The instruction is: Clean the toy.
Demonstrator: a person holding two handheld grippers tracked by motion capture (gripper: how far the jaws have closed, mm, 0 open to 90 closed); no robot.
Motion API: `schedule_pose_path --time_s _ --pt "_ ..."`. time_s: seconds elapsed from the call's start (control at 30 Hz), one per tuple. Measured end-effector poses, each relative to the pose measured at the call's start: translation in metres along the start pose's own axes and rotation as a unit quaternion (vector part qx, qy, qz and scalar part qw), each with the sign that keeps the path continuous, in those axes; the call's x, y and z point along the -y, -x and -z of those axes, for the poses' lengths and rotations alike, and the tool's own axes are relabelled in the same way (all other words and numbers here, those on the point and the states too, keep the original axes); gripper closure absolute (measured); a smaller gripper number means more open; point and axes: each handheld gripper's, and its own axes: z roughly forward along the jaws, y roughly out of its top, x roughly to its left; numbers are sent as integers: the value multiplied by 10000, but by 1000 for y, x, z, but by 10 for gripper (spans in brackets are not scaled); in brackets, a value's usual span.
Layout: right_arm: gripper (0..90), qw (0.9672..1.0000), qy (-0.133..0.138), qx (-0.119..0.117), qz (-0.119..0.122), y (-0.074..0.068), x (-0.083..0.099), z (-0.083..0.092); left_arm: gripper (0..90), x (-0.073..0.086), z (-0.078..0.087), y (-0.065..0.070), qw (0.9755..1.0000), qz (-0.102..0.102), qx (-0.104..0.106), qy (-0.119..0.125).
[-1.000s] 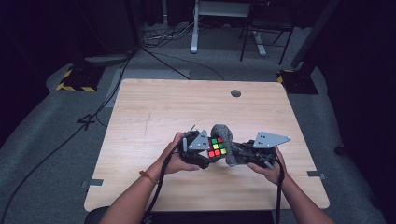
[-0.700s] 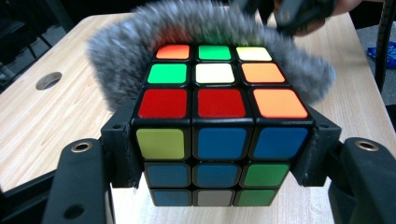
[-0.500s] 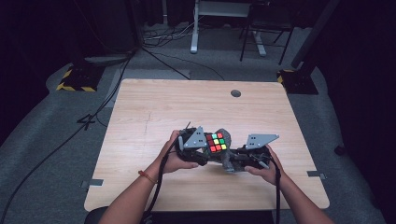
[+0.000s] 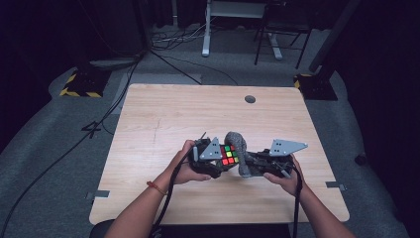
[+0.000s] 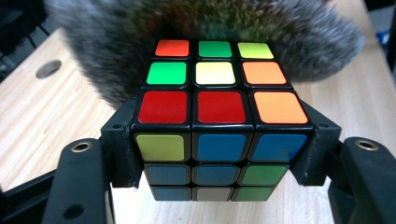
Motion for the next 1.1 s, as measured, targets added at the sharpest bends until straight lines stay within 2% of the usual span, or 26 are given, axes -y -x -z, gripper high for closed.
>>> schedule_pose_path --time_s 0.03,0.2,0.3,0.43,0.63,0.93,1.1 --pt "768 10000 37 -21 2 0 -1 1 332 0 -1 -1 10000 11 20 2" --pt "769 9999 92 -128 25 -4 -5 3 333 1 2 -4 9999 58 -162 -7" --pt "769 9999 -27 -85 83 -4 -5 2 333 1 5 -5 9998 112 -176 45" --pt "774 9999 -103 -48 69 -2 -4 2 333 0 7 -4 9998 84 -176 83" --pt "781 9995 -248 181 35 7 1 4 333 -2 11 -3 9996 112 -99 232" --pt "781 9978 -380 535 -50 22 5 14 333 -6 18 -4 9991 176 -163 360" --pt "781 9959 -574 700 -37 27 9 18 333 -4 18 -3 9993 212 -198 254"
